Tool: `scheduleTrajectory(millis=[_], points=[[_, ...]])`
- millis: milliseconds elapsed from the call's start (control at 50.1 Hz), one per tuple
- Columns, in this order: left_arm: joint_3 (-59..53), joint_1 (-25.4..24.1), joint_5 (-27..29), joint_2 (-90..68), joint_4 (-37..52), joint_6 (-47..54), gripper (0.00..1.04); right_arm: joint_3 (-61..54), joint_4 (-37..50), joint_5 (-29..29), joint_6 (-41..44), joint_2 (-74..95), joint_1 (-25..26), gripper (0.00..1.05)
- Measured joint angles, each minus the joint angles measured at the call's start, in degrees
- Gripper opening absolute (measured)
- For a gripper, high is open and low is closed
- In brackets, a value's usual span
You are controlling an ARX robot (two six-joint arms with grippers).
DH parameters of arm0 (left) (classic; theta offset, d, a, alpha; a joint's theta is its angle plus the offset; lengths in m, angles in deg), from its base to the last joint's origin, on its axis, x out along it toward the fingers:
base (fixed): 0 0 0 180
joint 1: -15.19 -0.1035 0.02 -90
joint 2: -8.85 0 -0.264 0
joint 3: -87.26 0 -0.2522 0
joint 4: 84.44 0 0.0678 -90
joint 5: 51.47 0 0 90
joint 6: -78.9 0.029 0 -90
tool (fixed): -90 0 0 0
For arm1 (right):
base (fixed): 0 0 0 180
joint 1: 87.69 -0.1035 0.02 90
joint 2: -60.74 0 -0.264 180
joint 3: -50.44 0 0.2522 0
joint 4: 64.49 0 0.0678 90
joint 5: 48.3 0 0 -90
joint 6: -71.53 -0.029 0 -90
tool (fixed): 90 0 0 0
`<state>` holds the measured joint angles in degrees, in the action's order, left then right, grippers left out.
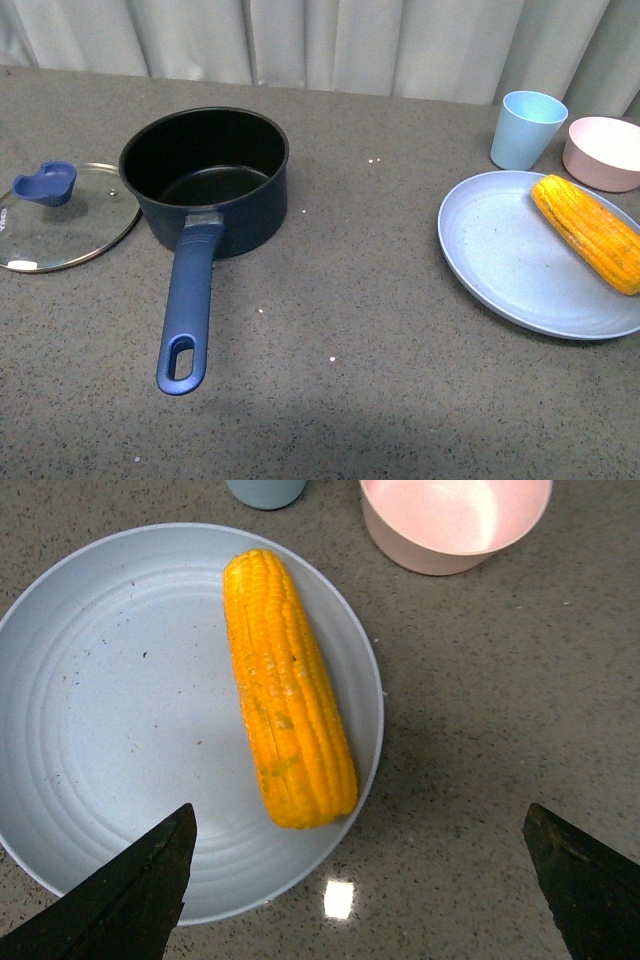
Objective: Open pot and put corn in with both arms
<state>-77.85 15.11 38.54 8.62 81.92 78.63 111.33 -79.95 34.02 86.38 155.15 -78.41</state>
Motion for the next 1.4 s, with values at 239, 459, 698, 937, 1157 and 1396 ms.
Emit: scheduleTrajectory(millis=[239,459,698,937,1157,1396], points=[[0.0,0.0,0.0,0.0,0.0,0.0,0.98,8.1,-1.8,-0.8,-0.3,12.9,-1.3,0.96],[0.0,0.0,0.0,0.0,0.0,0.0,0.98,12.6,-2.8,-1.5,-1.8,18.8,-2.4,0.96],[0.0,0.0,0.0,0.0,0.0,0.0,0.98,18.8,-3.7,-2.5,-4.2,25.5,-3.5,0.96],[0.0,0.0,0.0,0.0,0.0,0.0,0.98,21.0,-4.2,-2.2,-5.7,28.4,-4.2,0.95],[0.0,0.0,0.0,0.0,0.0,0.0,0.98,21.5,-5.7,-1.2,-5.5,30.0,-5.0,0.53],[0.0,0.0,0.0,0.0,0.0,0.0,0.98,21.5,-6.1,-6.2,-7.2,28.0,-5.0,0.25]])
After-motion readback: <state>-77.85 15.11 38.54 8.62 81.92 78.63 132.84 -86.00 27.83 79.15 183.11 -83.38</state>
